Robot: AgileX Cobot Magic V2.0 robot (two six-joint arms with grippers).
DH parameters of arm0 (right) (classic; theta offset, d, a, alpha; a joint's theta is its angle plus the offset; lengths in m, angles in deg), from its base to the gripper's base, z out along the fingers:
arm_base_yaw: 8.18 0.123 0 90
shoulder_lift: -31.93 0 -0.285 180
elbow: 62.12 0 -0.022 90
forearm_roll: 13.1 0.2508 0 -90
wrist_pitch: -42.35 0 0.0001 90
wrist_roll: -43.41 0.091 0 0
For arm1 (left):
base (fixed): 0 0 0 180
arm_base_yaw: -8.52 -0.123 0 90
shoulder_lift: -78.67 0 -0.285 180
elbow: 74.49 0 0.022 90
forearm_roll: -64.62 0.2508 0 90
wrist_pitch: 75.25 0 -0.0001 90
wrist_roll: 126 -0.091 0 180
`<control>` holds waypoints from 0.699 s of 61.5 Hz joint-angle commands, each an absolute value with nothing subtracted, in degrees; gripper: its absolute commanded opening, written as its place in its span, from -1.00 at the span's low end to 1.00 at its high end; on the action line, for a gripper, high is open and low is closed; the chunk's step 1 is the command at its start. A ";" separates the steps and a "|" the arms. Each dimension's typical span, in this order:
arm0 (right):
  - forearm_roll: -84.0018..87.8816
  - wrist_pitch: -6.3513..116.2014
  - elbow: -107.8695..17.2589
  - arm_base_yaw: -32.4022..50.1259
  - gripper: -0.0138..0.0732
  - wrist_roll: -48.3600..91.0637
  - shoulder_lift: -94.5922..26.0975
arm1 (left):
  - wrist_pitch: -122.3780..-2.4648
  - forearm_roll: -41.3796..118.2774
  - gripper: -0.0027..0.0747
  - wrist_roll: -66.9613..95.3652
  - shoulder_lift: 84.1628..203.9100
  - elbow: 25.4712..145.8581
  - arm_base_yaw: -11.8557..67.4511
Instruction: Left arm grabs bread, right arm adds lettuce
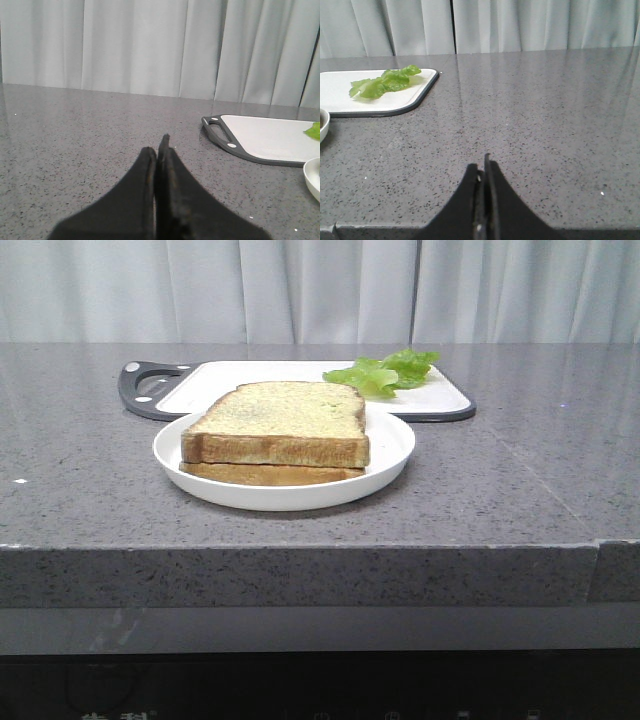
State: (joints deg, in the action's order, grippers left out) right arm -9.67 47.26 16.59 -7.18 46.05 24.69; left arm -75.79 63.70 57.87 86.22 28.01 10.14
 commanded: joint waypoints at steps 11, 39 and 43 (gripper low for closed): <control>-9.66 42.35 16.49 -7.58 -0.95 45.65 25.90 | -80.59 63.77 -0.98 57.80 85.23 27.71 10.56; -8.79 44.73 11.00 -7.58 -0.95 45.65 25.90 | -78.60 60.79 -0.98 57.90 85.44 34.92 10.56; -8.79 47.04 7.71 -7.58 -0.95 45.65 25.81 | -75.25 60.79 -0.98 57.90 86.11 38.89 10.56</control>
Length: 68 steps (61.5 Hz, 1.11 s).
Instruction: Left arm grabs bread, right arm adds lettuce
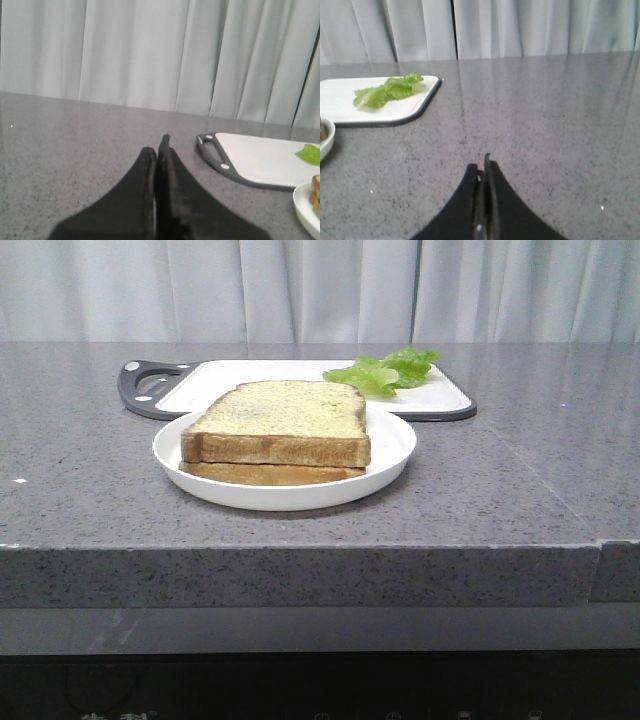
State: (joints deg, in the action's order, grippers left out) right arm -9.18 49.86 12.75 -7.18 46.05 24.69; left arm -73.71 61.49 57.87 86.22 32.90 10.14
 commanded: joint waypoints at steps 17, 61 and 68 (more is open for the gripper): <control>-8.85 57.08 -10.62 -7.58 -0.95 45.54 18.20 | -59.34 61.36 -0.98 57.90 95.82 59.86 10.56; -8.80 69.41 -25.00 -7.58 -0.95 45.54 -10.02 | -42.86 61.09 -0.98 57.81 118.71 71.29 10.56; -8.80 70.83 -25.00 -7.58 -0.95 45.54 -12.62 | -42.60 61.09 -0.98 57.81 120.59 70.65 10.56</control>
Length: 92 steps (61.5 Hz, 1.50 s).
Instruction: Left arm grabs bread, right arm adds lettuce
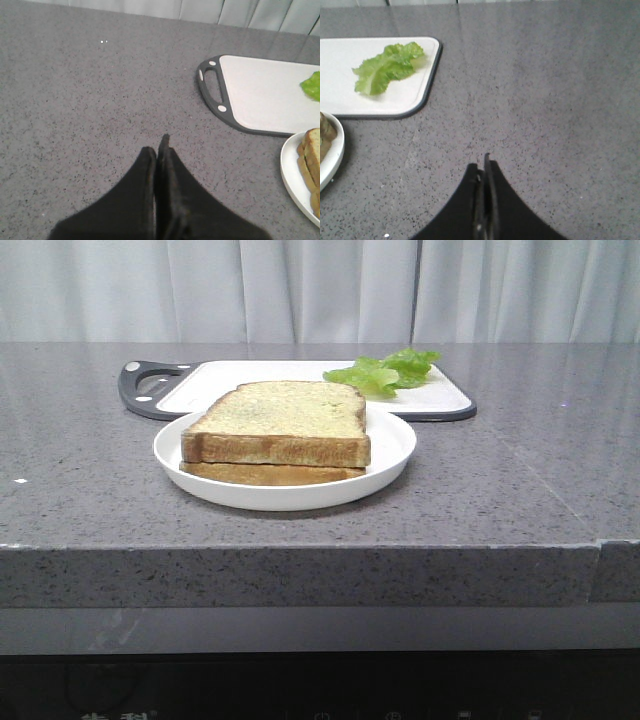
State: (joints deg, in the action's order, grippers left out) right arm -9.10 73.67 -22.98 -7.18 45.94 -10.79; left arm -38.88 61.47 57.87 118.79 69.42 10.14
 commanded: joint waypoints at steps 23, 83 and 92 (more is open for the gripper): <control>-8.74 73.57 -25.00 -7.53 0.32 45.40 -17.84 | -35.06 43.86 0.21 46.05 131.29 75.19 10.66; -8.69 73.57 -25.00 -7.47 0.33 45.40 -17.84 | -30.09 18.80 0.21 31.39 169.62 95.31 29.86; -8.69 73.57 -25.00 -7.47 0.33 45.40 -17.84 | -29.67 16.42 0.21 31.39 174.62 98.16 30.63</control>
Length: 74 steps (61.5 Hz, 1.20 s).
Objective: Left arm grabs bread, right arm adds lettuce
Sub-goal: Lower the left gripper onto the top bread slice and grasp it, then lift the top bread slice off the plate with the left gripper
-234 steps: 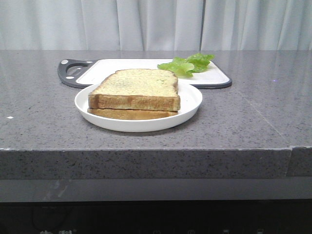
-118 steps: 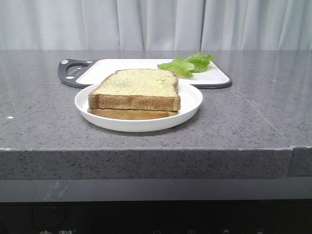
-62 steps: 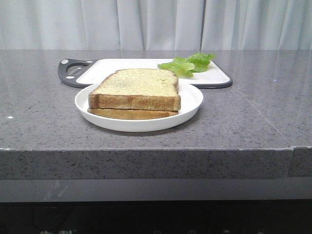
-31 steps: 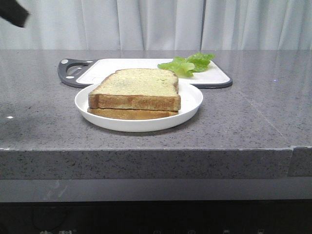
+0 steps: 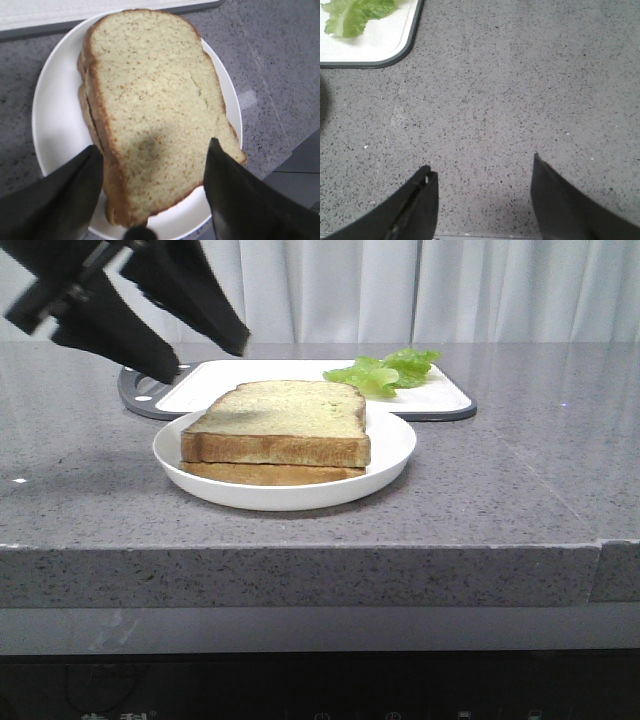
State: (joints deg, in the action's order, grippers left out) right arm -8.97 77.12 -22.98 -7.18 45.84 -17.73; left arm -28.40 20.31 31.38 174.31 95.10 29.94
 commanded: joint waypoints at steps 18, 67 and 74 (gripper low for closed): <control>-8.69 73.57 -25.00 -7.47 0.33 45.40 -17.84 | -30.23 15.48 0.21 31.39 180.19 100.16 30.63; -8.70 73.73 -25.00 -7.47 0.33 45.40 -17.84 | -28.91 15.87 -0.99 31.39 181.22 100.16 30.63; -8.70 73.68 -25.00 -7.47 0.33 45.40 -17.84 | -27.80 15.87 -0.98 31.39 180.97 100.27 30.63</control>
State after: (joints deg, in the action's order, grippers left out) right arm -8.97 77.12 -22.98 -7.18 45.84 -17.73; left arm -28.81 18.13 31.38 183.38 98.49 30.09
